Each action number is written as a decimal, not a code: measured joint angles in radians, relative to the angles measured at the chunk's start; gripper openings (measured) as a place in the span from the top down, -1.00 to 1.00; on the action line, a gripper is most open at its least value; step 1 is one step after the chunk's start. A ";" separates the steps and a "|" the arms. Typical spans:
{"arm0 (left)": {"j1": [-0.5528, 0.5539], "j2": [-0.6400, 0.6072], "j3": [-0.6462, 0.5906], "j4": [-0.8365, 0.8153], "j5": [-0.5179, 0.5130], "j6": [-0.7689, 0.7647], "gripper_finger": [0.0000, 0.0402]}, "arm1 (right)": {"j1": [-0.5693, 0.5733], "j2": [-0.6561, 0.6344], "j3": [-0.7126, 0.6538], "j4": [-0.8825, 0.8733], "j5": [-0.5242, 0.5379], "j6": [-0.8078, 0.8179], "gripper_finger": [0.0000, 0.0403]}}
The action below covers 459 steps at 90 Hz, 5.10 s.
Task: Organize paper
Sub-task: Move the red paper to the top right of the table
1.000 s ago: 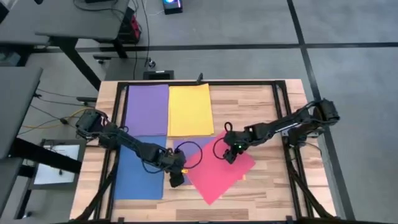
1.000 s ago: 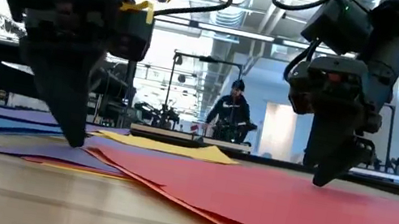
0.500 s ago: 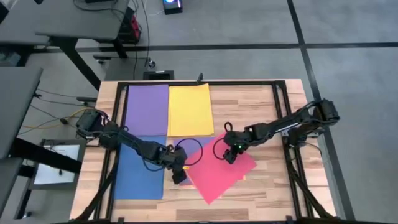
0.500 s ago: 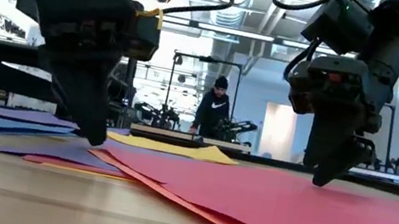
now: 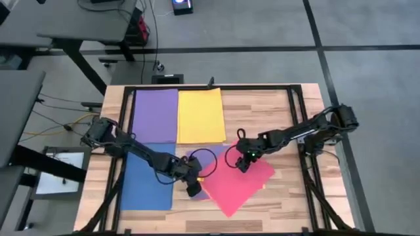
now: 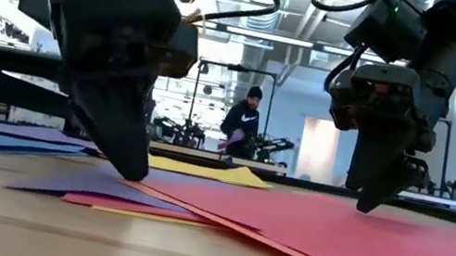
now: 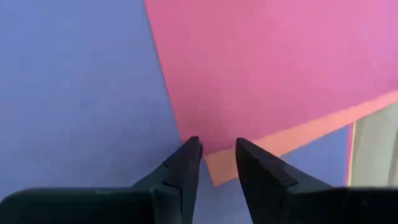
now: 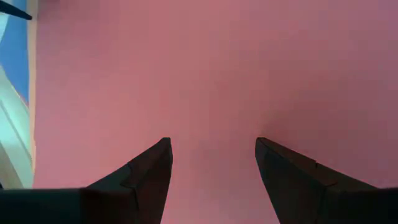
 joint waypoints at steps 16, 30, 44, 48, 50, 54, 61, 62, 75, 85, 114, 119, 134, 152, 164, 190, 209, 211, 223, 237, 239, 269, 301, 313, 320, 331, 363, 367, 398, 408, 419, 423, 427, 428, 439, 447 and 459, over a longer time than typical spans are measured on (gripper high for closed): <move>0.000 -0.006 -0.001 -0.012 0.005 0.017 0.55 | 0.000 0.000 0.000 -0.011 0.000 -0.001 -0.08; -0.001 -0.005 -0.002 -0.016 0.008 0.025 0.55 | -0.008 -0.001 0.003 -0.104 -0.001 -0.005 -0.08; -0.001 -0.005 -0.002 -0.021 0.011 0.036 0.55 | -0.020 -0.004 0.006 -0.232 -0.002 -0.046 -0.08; -0.001 -0.005 -0.003 -0.021 0.011 0.037 0.55 | -0.026 -0.004 0.007 -0.264 -0.004 -0.056 -0.08; -0.002 -0.005 -0.003 -0.021 0.012 0.038 0.55 | -0.030 -0.005 0.007 -0.277 -0.007 -0.061 -0.08; -0.002 -0.005 -0.003 -0.021 0.012 0.039 0.55 | -0.038 -0.011 0.006 -0.310 -0.008 -0.077 -0.08; -0.002 -0.005 -0.003 -0.022 0.012 0.041 0.55 | -0.054 -0.030 0.003 -0.385 0.014 -0.098 -0.08; -0.003 -0.005 -0.003 -0.023 0.012 0.040 0.55 | -0.056 -0.034 0.003 -0.400 0.024 -0.100 -0.08; -0.006 -0.005 -0.004 -0.029 0.049 0.038 0.55 | -0.111 -0.078 -0.004 -0.549 0.161 -0.163 -0.08; -0.006 -0.005 -0.004 -0.027 0.056 0.037 0.55 | -0.160 -0.120 -0.003 -0.573 0.178 -0.247 -0.08; 0.039 -0.055 0.092 -0.089 0.040 0.069 0.55 | -0.173 -0.219 0.035 -0.508 0.154 -0.318 -0.08; 0.060 -0.056 0.117 -0.053 0.028 0.081 0.55 | -0.169 -0.223 0.040 -0.491 0.154 -0.316 -0.08; 0.099 -0.004 0.118 0.041 0.077 0.073 0.55 | -0.170 -0.223 0.042 -0.460 0.152 -0.316 -0.08; 0.100 0.065 0.121 0.105 0.075 0.018 0.55 | -0.170 -0.224 0.043 -0.448 0.152 -0.323 -0.08; 0.101 0.090 0.124 0.193 0.073 0.001 0.55 | -0.169 -0.224 0.043 -0.450 0.153 -0.332 -0.08; 0.105 0.059 0.125 0.224 0.091 -0.024 0.55 | -0.169 -0.224 0.043 -0.449 0.154 -0.338 -0.08; 0.106 0.069 0.126 0.237 0.088 -0.016 0.55 | -0.172 -0.224 0.043 -0.446 0.155 -0.346 -0.08; 0.106 0.071 0.126 0.236 0.087 -0.013 0.55 | -0.172 -0.224 0.043 -0.446 0.155 -0.346 -0.08; 0.111 0.100 0.126 0.262 0.065 -0.004 0.55 | -0.172 -0.224 0.043 -0.446 0.156 -0.346 -0.08; 0.119 0.135 0.128 0.293 0.067 -0.012 0.55 | -0.172 -0.224 0.043 -0.448 0.157 -0.341 -0.08; 0.119 0.135 0.127 0.293 0.067 -0.014 0.55 | -0.172 -0.224 0.043 -0.448 0.157 -0.338 -0.08; 0.111 0.133 0.128 0.210 0.073 -0.033 0.55 | -0.168 -0.224 0.032 -0.499 0.159 -0.309 -0.08; 0.071 0.132 0.129 0.165 0.073 -0.096 0.55 | -0.155 -0.193 -0.127 -0.386 0.135 -0.264 -0.08; 0.068 0.133 0.128 0.158 0.073 -0.101 0.55 | -0.185 -0.177 -0.138 -0.428 0.228 -0.331 -0.08; 0.064 0.134 0.128 0.153 0.072 -0.111 0.55 | -0.220 -0.187 -0.138 -0.482 0.299 -0.344 -0.08; 0.054 0.134 0.127 0.148 0.083 -0.122 0.55 | -0.278 -0.194 -0.119 -0.559 0.398 -0.404 -0.08; 0.066 0.044 0.121 0.073 0.173 -0.118 0.55 | -0.244 -0.195 0.050 -0.605 0.276 -0.564 -0.08; 0.070 0.006 0.118 0.033 0.175 -0.123 0.55 | -0.215 -0.196 0.065 -0.594 0.219 -0.520 -0.08; 0.106 -0.147 0.127 0.138 0.006 -0.158 0.55 | 0.012 -0.182 0.065 -0.303 0.190 -0.251 -0.08; 0.130 -0.009 0.123 0.287 0.049 -0.193 0.55 | 0.009 -0.162 0.064 -0.324 0.210 -0.249 -0.08; 0.135 0.104 0.163 0.371 0.095 -0.216 0.55 | -0.006 -0.137 0.058 -0.333 0.210 -0.271 -0.08; 0.130 0.138 0.184 0.352 0.110 -0.216 0.55 | -0.010 -0.130 0.050 -0.330 0.210 -0.285 -0.08; 0.124 0.179 0.208 0.315 0.135 -0.217 0.55 | -0.015 -0.113 0.045 -0.341 0.210 -0.306 -0.08; 0.122 0.188 0.213 0.306 0.143 -0.218 0.55 | -0.015 -0.110 0.045 -0.342 0.210 -0.311 -0.08; 0.094 0.239 0.256 0.225 0.237 -0.248 0.55 | -0.014 -0.057 0.045 -0.355 0.208 -0.409 -0.08; 0.060 0.248 0.260 0.163 0.278 -0.272 0.55 | -0.012 -0.006 0.029 -0.342 0.209 -0.506 -0.08; 0.024 0.223 0.259 0.097 0.268 -0.294 0.55 | -0.029 0.028 0.005 -0.334 0.198 -0.685 -0.08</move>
